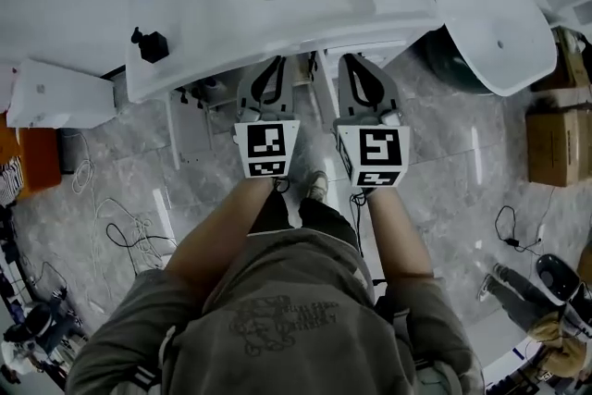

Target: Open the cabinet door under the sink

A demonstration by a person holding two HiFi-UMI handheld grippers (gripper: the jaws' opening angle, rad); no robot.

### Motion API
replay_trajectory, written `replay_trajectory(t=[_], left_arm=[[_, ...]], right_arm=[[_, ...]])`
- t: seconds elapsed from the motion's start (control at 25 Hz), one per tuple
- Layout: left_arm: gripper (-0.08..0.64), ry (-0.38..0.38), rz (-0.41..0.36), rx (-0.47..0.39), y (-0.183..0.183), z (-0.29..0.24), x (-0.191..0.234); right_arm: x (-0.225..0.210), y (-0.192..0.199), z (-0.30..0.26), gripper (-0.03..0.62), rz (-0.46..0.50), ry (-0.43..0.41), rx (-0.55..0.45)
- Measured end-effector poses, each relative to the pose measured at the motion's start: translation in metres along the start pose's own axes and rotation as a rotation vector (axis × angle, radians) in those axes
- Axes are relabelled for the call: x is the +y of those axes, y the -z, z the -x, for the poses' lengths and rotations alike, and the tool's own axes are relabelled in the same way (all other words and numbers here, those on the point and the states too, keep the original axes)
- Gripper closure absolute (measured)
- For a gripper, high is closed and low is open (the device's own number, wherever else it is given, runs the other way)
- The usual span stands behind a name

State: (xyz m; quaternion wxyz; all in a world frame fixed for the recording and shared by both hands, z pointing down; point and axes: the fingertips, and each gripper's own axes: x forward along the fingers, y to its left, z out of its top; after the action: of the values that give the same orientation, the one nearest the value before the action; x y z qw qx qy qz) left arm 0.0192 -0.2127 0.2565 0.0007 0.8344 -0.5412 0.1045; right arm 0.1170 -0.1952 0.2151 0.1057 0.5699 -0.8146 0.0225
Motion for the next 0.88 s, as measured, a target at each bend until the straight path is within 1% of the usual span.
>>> replay_trajectory(t=[0.16, 0.28, 0.48, 0.64, 0.88], left_arm=[[0.528, -0.038, -0.029, -0.066, -0.037, 0.02, 0.038], [0.528, -0.072, -0.032, -0.12, -0.066, 0.037, 0.064], [0.528, -0.115, -0.058, -0.199, -0.108, 0.075, 0.102], [0.529, -0.16, -0.043, -0.219, -0.13, 0.101, 0.128], [0.528, -0.176, -0.042, -0.281, -0.153, 0.142, 0.144]], right_arm=[[0.036, -0.046, -0.008, 0.563, 0.054, -0.06, -0.059], [0.054, -0.077, -0.01, 0.563, 0.091, -0.091, -0.12], [0.086, -0.127, -0.009, 0.563, 0.119, -0.142, -0.21], [0.106, -0.159, -0.002, 0.563, 0.156, -0.172, -0.267], [0.132, -0.192, 0.02, 0.563, 0.185, -0.218, -0.335]])
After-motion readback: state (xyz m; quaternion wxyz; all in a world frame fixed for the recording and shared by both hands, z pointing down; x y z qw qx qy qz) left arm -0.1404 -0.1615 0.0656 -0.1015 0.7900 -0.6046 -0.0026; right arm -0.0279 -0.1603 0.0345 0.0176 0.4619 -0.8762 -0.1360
